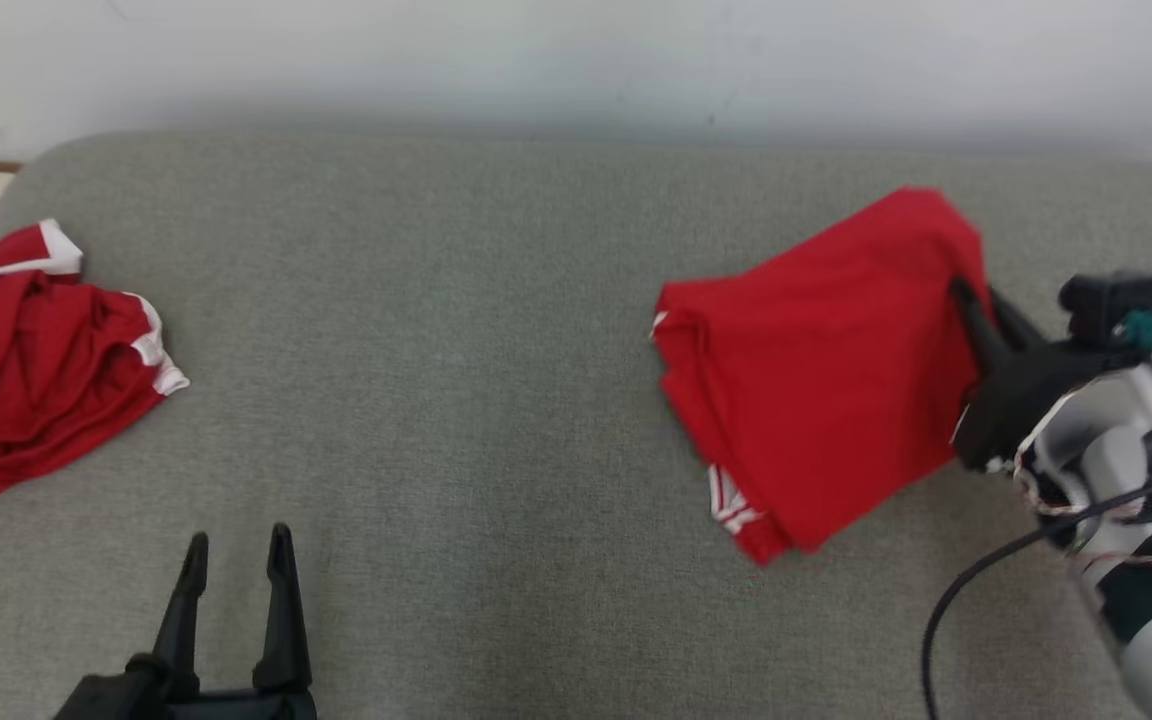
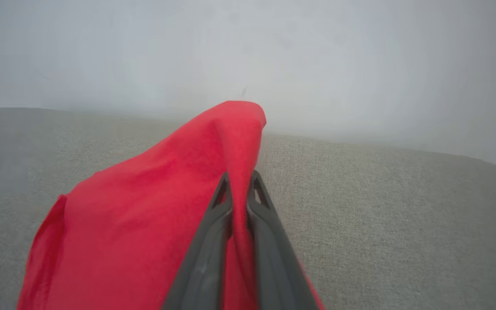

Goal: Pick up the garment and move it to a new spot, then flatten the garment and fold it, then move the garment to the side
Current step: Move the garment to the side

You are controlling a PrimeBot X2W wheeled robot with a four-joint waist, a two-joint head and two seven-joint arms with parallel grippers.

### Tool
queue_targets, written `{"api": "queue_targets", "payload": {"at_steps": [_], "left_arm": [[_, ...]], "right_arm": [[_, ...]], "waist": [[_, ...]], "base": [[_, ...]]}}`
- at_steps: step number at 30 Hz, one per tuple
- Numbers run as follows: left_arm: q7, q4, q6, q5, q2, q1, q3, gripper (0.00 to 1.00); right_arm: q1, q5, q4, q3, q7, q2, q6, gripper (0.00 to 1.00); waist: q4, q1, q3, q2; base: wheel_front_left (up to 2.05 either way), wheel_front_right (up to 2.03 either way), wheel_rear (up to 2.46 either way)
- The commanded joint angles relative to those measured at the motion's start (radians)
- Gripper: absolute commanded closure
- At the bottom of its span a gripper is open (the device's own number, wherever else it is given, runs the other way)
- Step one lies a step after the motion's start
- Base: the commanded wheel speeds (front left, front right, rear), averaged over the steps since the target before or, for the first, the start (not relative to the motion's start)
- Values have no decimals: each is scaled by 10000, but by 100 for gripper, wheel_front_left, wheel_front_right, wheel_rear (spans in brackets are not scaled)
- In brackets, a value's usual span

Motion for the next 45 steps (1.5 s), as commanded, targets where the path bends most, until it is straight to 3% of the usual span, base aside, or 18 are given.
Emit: {"api": "queue_targets", "payload": {"at_steps": [1, 9, 22, 35, 45], "left_arm": [[-37, -109, -70, 167, 66, -203, 48, 0], [-26, -803, -112, 359, 313, -841, 168, 0], [48, -1602, -60, 609, 607, -1181, 130, 0], [493, -2513, 150, 769, 825, -1129, 157, 0], [578, -2736, 186, 725, 973, -1179, 223, 0]], "right_arm": [[-323, 28, 2, 126, 34, -328, 1, 100], [-1800, 256, 363, 861, 188, -1843, 1, 100], [-3065, 810, 1343, 2218, 399, -3437, 1, 100], [-3993, 1171, 2064, 3552, 746, -4517, -2, 100], [-4842, 1204, 2582, 4468, 806, -4782, -2, 100]], "waist": [[-273, -1, 603, -1], [-656, -1, 1642, -1], [-987, -1, 2106, -1], [-1056, -1, 2375, -1], [-1096, -1, 2573, -1]], "base": [[0, 0, 0], [0, 0, 0], [0, 0, 0], [0, 0, 0], [0, 0, 0]]}}
